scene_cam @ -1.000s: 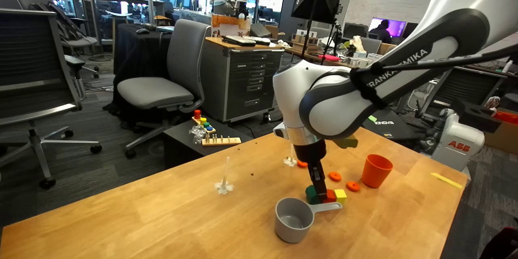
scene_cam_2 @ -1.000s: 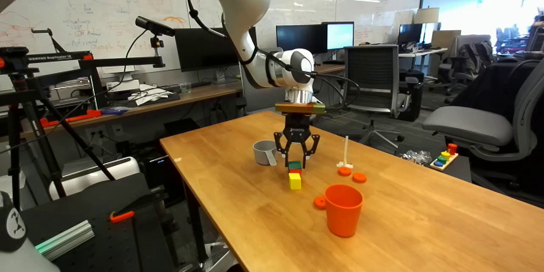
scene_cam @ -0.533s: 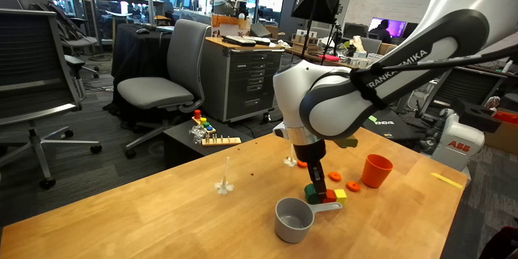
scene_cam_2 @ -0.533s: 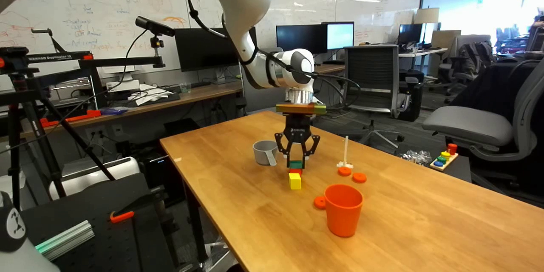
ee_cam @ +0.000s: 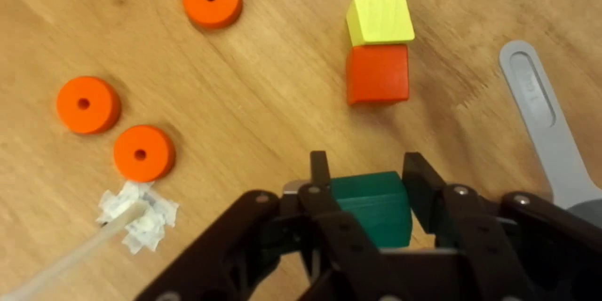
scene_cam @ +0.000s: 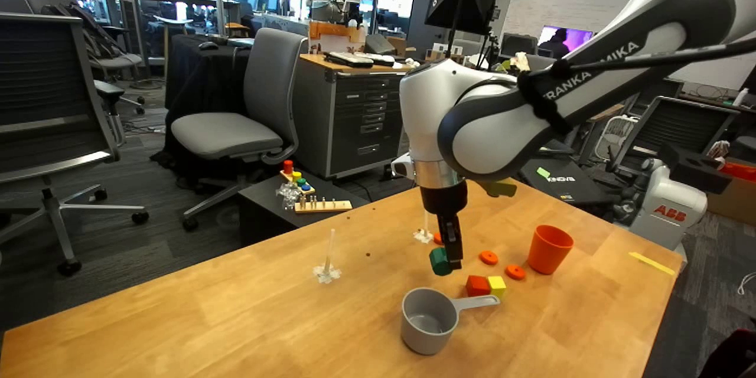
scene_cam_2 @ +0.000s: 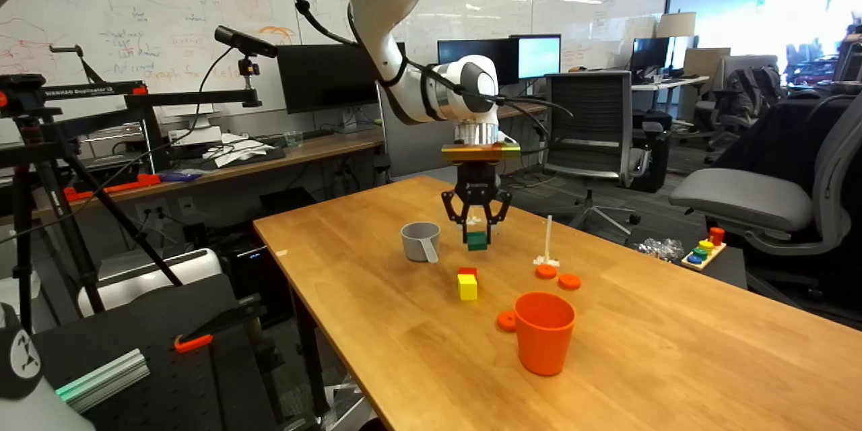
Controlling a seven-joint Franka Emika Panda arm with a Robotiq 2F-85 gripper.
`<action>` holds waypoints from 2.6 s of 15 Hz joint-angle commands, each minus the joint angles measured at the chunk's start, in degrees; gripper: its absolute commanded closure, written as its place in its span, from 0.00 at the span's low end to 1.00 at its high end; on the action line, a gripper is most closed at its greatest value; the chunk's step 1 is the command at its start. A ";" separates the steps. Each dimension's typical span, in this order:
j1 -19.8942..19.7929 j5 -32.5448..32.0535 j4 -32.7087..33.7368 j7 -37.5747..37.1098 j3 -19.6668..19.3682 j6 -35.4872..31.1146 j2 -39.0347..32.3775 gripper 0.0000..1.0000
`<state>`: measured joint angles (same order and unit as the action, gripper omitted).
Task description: Put the green, orange and yellow blocks in the gray pot
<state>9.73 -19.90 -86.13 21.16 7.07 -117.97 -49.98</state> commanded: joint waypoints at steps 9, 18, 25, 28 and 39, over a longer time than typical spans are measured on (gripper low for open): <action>1.31 6.69 -1.30 0.60 5.60 -0.51 7.33 0.81; 0.95 13.61 -4.34 0.23 7.89 -0.68 8.30 0.81; 0.50 15.67 -9.85 -0.23 7.61 -1.99 9.89 0.81; -0.27 15.81 -12.40 -0.08 7.44 -2.69 11.23 0.81; -3.71 17.25 -16.52 0.58 6.80 -2.48 14.35 0.01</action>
<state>6.53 -4.36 -100.09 21.00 14.11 -119.84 -38.01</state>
